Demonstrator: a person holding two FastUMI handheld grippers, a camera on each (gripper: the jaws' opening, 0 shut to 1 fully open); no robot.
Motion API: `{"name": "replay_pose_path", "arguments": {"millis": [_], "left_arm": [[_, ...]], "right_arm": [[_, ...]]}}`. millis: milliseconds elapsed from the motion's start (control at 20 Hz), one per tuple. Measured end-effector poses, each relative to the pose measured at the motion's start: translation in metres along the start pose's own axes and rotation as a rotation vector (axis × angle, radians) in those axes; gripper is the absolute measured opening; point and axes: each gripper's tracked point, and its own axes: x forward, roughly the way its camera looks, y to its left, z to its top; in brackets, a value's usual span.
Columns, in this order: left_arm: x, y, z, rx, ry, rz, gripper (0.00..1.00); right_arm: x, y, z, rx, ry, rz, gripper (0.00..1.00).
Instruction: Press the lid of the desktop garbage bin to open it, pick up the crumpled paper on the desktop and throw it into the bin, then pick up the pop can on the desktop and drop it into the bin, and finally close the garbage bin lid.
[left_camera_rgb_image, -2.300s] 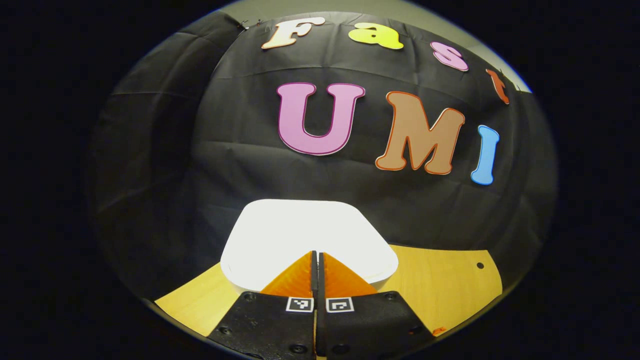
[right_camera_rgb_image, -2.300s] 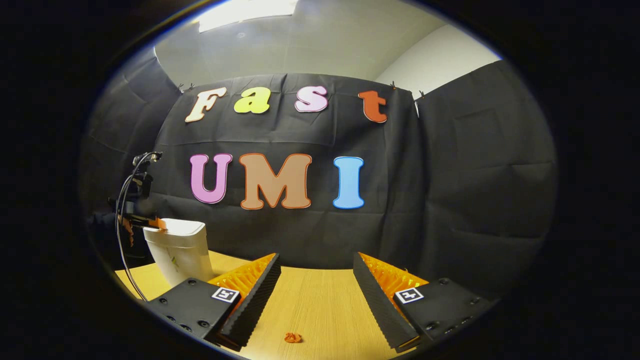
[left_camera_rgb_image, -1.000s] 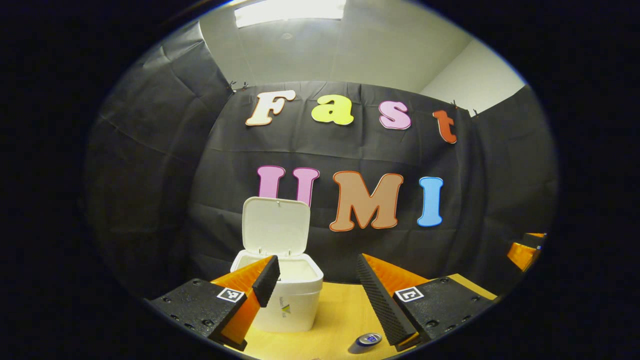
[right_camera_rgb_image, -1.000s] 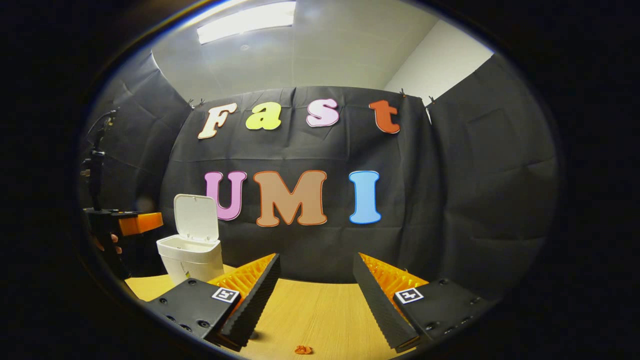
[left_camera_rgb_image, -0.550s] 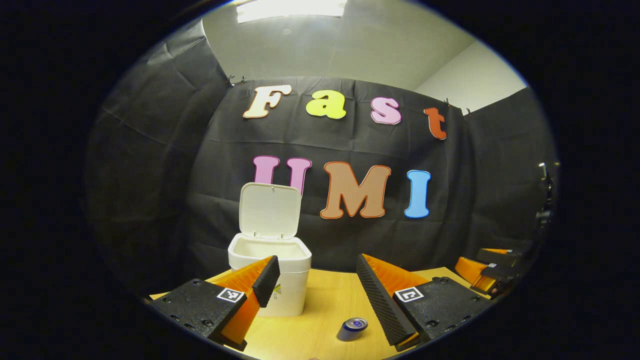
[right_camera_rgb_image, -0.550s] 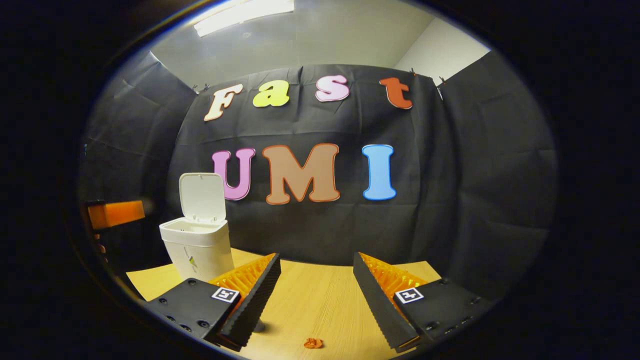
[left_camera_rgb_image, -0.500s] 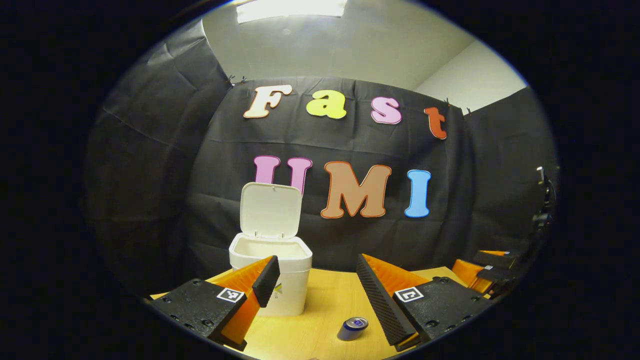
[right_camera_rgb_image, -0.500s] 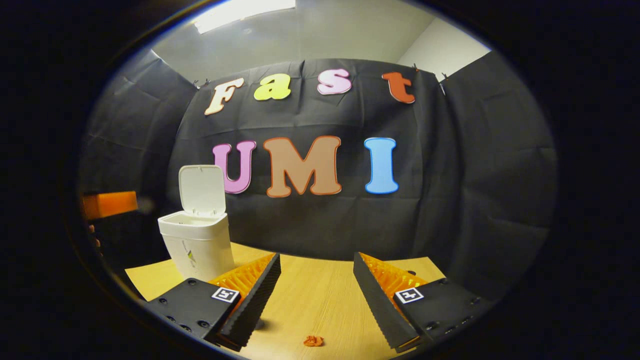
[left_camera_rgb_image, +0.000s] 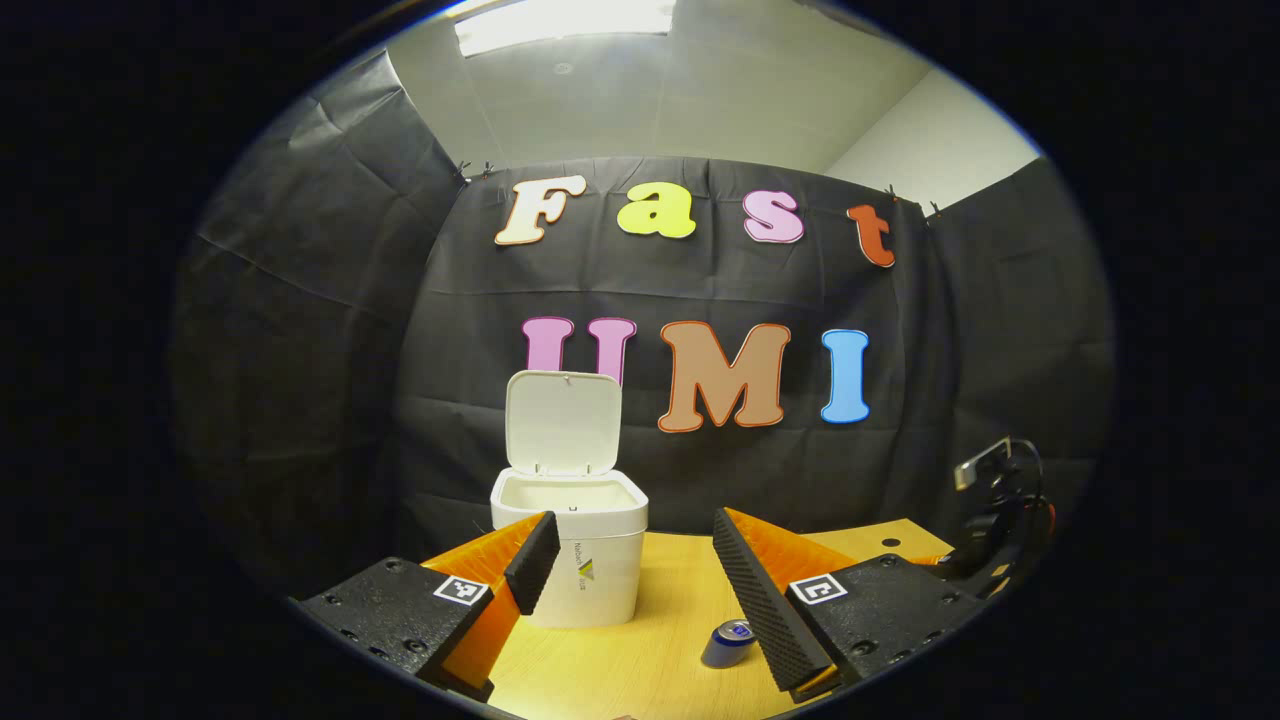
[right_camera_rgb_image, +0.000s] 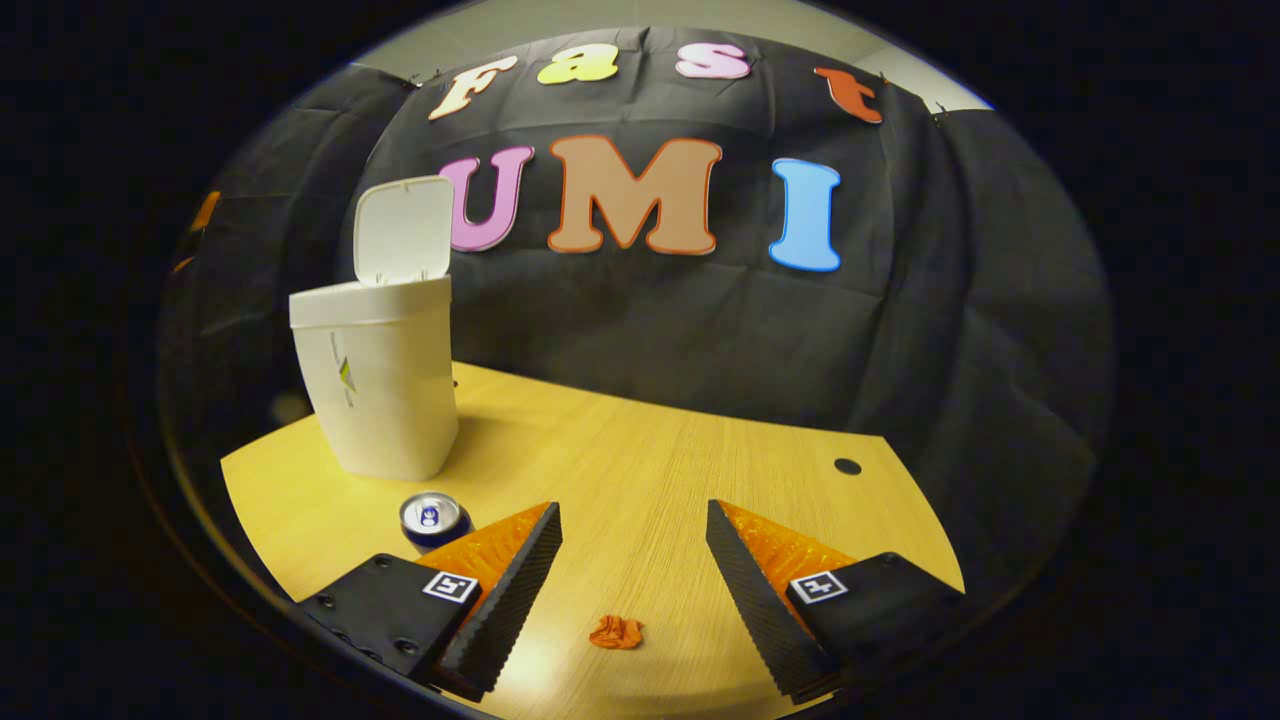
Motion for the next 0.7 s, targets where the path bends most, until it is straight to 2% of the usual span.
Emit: {"name": "replay_pose_path", "arguments": {"millis": [350, 400, 700], "left_arm": [[-0.006, 0.013, -0.007, 0.026, 0.028, 0.034, 0.93], [-0.006, 0.015, -0.009, 0.03, 0.035, 0.04, 0.93], [-0.008, 0.026, -0.016, 0.039, 0.064, 0.075, 0.93]], "right_arm": [[0.042, 0.01, -0.081, -0.055, 0.231, 0.02, 0.98], [0.044, 0.011, -0.091, -0.061, 0.257, 0.022, 1.0], [0.05, 0.02, -0.134, -0.088, 0.349, 0.039, 0.94]]}}
